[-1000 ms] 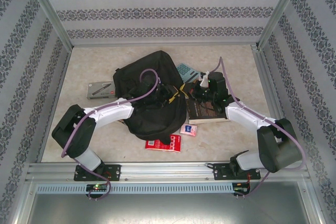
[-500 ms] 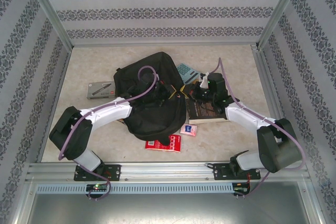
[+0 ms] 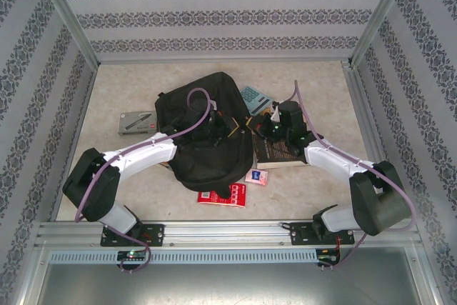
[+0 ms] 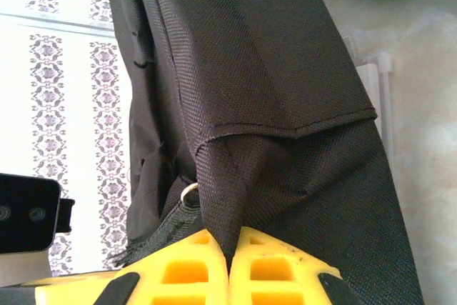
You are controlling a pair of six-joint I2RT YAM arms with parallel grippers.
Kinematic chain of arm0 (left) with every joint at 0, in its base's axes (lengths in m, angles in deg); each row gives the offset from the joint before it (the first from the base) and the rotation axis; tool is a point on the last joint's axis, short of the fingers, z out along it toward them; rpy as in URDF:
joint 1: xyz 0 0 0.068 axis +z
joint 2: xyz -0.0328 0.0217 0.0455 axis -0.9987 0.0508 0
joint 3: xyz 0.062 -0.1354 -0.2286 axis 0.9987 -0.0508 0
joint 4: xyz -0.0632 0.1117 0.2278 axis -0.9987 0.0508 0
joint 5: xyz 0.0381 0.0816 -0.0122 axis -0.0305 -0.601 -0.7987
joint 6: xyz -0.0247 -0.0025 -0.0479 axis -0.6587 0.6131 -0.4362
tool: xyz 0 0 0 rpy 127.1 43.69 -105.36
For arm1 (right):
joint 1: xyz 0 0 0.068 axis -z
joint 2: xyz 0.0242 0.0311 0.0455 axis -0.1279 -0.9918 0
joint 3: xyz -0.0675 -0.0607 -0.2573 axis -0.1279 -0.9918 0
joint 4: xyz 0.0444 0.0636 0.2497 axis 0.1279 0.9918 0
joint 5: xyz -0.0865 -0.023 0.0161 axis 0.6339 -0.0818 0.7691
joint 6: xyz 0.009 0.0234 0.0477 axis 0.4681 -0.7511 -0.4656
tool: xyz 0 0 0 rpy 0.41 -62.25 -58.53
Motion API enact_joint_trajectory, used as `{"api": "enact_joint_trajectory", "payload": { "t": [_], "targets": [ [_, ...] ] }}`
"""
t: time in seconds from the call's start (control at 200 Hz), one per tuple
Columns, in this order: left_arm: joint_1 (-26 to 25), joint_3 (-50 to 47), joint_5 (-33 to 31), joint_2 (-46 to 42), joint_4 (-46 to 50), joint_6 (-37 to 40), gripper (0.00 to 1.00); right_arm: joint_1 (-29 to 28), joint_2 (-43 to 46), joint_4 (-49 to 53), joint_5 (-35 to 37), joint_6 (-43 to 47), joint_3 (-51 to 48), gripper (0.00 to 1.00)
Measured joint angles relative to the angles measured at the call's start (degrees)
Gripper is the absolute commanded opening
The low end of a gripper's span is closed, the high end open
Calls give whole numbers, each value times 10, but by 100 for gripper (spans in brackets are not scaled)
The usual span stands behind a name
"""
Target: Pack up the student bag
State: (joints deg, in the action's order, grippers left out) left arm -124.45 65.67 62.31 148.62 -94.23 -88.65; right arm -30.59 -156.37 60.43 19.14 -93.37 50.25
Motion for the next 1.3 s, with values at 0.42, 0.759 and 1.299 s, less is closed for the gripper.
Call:
{"api": "enact_joint_trajectory", "payload": {
  "t": [0.42, 0.759, 1.299],
  "targets": [
    [0, 6, 14, 0, 39, 45, 5, -13, -11, 9, 57, -9, 4, 0],
    [0, 43, 33, 25, 57, 58, 8, -14, -21, 9, 78, -9, 4, 0],
    [0, 26, 31, -21, 107, 88, 4, -14, -29, 5, 93, -15, 10, 0]
  ]
}}
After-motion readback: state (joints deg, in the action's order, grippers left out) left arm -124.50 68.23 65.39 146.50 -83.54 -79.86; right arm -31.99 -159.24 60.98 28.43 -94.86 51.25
